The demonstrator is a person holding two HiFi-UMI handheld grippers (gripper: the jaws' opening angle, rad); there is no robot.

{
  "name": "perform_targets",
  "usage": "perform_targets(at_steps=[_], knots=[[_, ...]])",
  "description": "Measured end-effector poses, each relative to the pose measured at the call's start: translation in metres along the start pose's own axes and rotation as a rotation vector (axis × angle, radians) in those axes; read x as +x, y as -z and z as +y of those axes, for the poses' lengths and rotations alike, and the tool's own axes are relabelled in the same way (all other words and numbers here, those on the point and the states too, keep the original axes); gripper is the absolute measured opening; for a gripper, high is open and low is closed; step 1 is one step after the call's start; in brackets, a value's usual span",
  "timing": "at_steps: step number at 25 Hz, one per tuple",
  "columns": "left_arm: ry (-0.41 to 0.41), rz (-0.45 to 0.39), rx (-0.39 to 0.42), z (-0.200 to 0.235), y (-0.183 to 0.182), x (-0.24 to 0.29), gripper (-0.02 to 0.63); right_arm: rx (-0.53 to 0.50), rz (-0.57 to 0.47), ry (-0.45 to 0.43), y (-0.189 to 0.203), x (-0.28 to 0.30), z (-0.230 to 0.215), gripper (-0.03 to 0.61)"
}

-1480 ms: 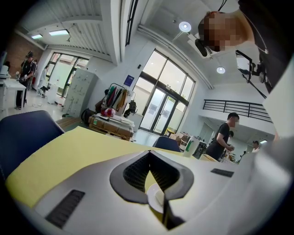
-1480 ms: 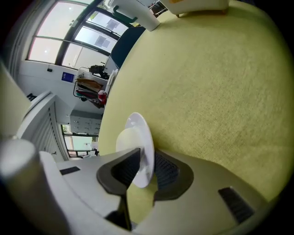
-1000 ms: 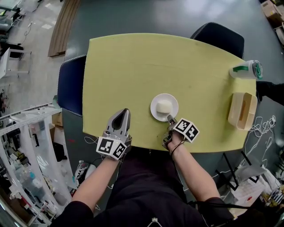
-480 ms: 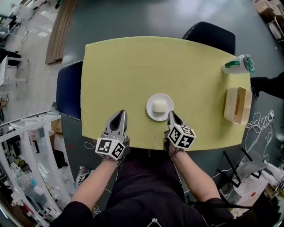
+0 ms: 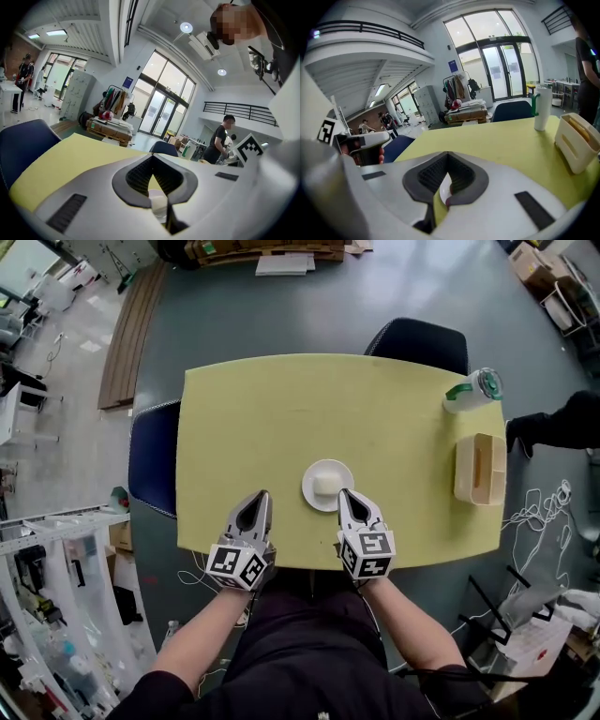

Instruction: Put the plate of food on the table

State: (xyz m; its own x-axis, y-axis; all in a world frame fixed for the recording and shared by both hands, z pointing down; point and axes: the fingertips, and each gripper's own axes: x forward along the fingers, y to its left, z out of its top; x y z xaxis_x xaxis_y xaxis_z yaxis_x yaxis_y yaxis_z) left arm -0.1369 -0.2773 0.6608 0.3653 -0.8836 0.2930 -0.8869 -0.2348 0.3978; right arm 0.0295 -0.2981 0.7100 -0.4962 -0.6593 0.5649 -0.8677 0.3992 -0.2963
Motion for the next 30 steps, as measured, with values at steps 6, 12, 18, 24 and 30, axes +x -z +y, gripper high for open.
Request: perform_targets(at_steps=[6,12,18,24,30], knots=[[0.049,-0.006,0.012,-0.027,-0.017,-0.014,0.008,0.004,-0.055,-0.055,-0.029,-0.027,0.022,0.011],[0.100,-0.018,0.041,-0.051,-0.037,-0.026,0.009,-0.025,-0.102,-0.094,-0.055,-0.056,0.038,0.011],[0.140,-0.044,0.075,-0.069,-0.061,-0.033,0.008,-0.022,-0.179,-0.099,-0.087,-0.081,0.044,0.011],[0.191,-0.087,0.117,-0.087,-0.087,-0.047,0.008,-0.048,-0.270,-0.114,-0.119,-0.105,0.062,0.011],[0.246,-0.134,0.122,-0.106,-0.108,-0.053,0.008,-0.031,-0.312,-0.105,-0.132,-0.125,0.067,0.011]])
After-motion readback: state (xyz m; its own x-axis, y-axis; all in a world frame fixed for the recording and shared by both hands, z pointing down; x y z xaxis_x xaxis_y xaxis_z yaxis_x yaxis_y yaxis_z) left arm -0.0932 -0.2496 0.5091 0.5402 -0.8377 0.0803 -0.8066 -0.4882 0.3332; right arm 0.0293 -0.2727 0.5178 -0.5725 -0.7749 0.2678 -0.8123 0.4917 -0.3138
